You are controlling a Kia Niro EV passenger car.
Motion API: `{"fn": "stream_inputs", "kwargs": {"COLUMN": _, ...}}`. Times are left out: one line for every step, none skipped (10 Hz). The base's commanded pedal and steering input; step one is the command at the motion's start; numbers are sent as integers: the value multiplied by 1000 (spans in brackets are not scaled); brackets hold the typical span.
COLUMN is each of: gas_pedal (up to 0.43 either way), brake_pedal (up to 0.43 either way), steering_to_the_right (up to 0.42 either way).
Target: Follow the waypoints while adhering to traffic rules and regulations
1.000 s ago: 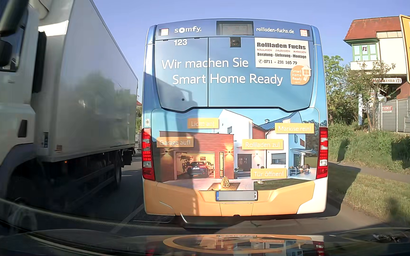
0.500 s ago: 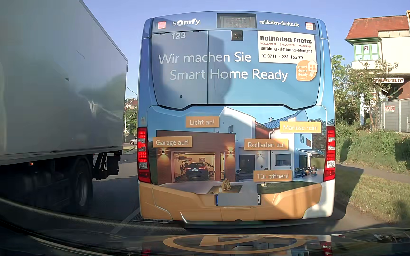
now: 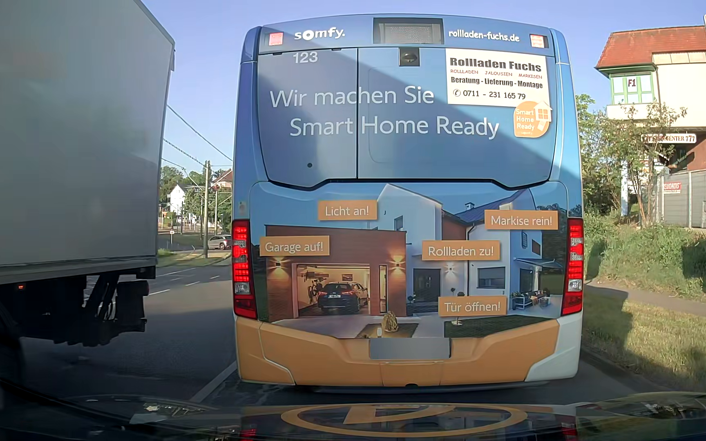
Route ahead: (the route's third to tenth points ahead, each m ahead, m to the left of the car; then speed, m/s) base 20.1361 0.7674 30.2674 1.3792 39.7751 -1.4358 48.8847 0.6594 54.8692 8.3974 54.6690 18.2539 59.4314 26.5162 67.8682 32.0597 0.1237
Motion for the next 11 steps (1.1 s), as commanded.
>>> {"fn": "stream_inputs", "kwargs": {"gas_pedal": 0, "brake_pedal": 207, "steering_to_the_right": -14}}
{"fn": "stream_inputs", "kwargs": {"gas_pedal": 0, "brake_pedal": 201, "steering_to_the_right": -14}}
{"fn": "stream_inputs", "kwargs": {"gas_pedal": 0, "brake_pedal": 201, "steering_to_the_right": -14}}
{"fn": "stream_inputs", "kwargs": {"gas_pedal": 0, "brake_pedal": 201, "steering_to_the_right": -14}}
{"fn": "stream_inputs", "kwargs": {"gas_pedal": 0, "brake_pedal": 201, "steering_to_the_right": -14}}
{"fn": "stream_inputs", "kwargs": {"gas_pedal": 0, "brake_pedal": 195, "steering_to_the_right": -14}}
{"fn": "stream_inputs", "kwargs": {"gas_pedal": 0, "brake_pedal": 189, "steering_to_the_right": -14}}
{"fn": "stream_inputs", "kwargs": {"gas_pedal": 0, "brake_pedal": 189, "steering_to_the_right": -14}}
{"fn": "stream_inputs", "kwargs": {"gas_pedal": 0, "brake_pedal": 189, "steering_to_the_right": -14}}
{"fn": "stream_inputs", "kwargs": {"gas_pedal": 0, "brake_pedal": 189, "steering_to_the_right": -14}}
{"fn": "stream_inputs", "kwargs": {"gas_pedal": 0, "brake_pedal": 195, "steering_to_the_right": -14}}
